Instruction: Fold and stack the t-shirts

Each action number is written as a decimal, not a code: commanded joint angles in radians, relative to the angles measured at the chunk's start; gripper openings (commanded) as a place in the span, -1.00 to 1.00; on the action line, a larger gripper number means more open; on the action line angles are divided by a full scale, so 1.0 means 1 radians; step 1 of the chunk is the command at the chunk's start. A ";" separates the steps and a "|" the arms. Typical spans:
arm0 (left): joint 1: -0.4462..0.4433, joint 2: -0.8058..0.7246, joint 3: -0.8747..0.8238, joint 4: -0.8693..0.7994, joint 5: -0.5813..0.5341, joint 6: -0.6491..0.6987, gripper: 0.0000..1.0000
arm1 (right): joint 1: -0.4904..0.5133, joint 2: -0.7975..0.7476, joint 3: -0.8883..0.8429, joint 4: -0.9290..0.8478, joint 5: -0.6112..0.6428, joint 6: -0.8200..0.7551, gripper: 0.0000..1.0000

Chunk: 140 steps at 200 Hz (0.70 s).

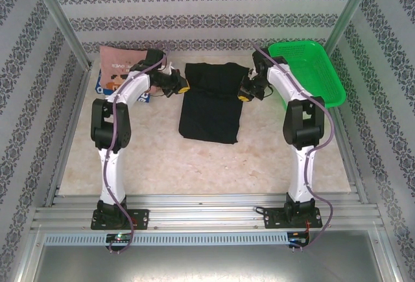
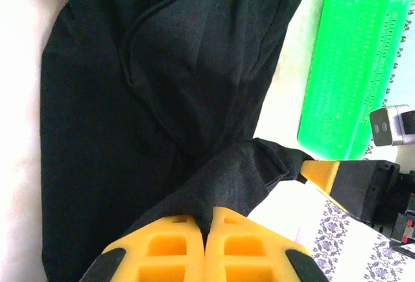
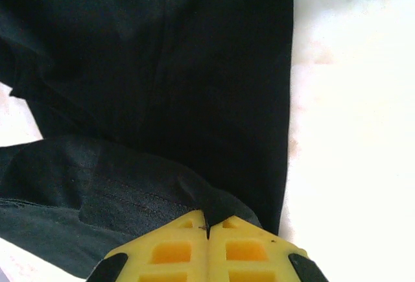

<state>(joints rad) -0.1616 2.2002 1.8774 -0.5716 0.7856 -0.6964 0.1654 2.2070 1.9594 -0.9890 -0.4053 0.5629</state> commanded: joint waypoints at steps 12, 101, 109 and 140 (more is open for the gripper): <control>0.023 0.061 0.069 -0.021 0.008 0.029 -1.00 | -0.012 0.071 0.085 -0.040 0.017 -0.018 -1.00; 0.030 0.162 0.125 0.012 0.029 0.026 -1.00 | -0.029 0.135 0.139 -0.045 0.057 0.001 -1.00; 0.030 0.172 0.130 0.018 0.031 0.025 -0.98 | -0.031 0.138 0.138 -0.041 0.059 0.004 -1.00; 0.030 0.207 0.146 0.083 0.067 -0.012 -0.53 | -0.037 0.161 0.133 0.007 0.054 0.034 -0.66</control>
<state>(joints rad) -0.1474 2.3768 1.9884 -0.5598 0.8158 -0.6880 0.1455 2.3333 2.0712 -1.0107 -0.3813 0.5739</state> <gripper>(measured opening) 0.146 0.127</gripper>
